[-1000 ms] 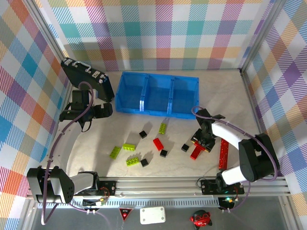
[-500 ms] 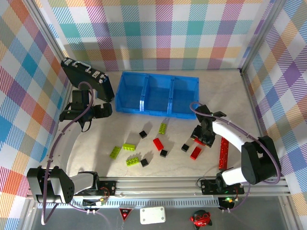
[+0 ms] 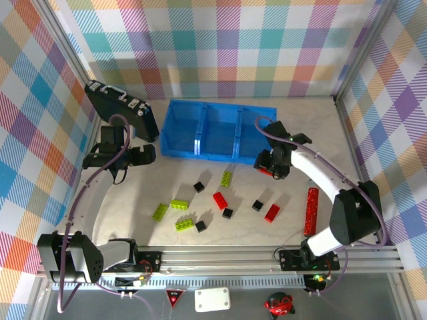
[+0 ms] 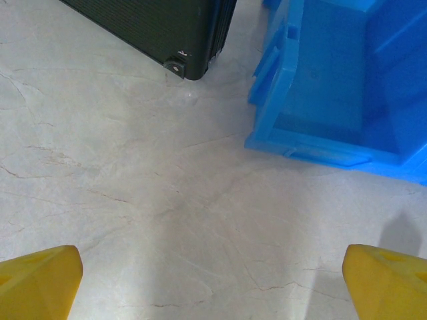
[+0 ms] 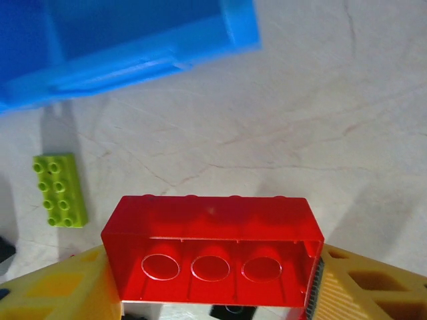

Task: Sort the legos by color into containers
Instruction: Rotate the container at the top-center of the table.

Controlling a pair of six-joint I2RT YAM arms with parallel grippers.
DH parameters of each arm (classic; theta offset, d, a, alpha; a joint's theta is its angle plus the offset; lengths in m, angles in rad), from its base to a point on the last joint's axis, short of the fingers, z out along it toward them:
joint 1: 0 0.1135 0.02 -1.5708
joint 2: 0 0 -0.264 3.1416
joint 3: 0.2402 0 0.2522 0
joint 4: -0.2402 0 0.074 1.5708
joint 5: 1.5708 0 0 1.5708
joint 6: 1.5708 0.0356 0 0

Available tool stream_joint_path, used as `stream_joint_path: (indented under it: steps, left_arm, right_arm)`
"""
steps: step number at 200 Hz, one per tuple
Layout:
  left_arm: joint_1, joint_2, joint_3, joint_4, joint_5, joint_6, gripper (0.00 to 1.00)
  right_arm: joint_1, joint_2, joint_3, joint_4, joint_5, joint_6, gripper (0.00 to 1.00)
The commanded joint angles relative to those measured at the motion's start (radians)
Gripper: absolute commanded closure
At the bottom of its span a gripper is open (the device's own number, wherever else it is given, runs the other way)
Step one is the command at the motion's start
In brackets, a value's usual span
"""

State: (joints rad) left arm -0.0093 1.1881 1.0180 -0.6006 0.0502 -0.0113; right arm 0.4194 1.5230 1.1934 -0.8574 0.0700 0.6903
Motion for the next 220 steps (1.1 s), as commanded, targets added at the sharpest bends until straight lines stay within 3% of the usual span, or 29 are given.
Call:
stream_joint_path:
  steps: [1,75,181,206,220]
  left_arm:
    - [0.014,-0.021,0.025,-0.016,-0.004,-0.009,0.00]
    - [0.014,-0.043,0.015,-0.024,-0.013,-0.009,0.00]
    - [0.014,-0.065,0.008,-0.029,-0.033,-0.005,0.00]
    - [0.013,-0.062,0.007,-0.028,-0.032,-0.005,0.00]
    - [0.014,-0.060,0.008,-0.028,-0.030,-0.006,0.00]
  right_arm:
    - [0.007,0.047,0.060,-0.020,-0.017,-0.040,0.41]
    - [-0.025,0.192,0.135,0.010,0.064,-0.110,0.43]
    - [-0.128,0.265,0.241,-0.014,0.147,-0.170,0.44]
    - [-0.128,0.267,0.284,-0.029,0.112,-0.181,0.44]
    - [-0.129,0.267,0.309,-0.029,0.028,-0.211,0.43]
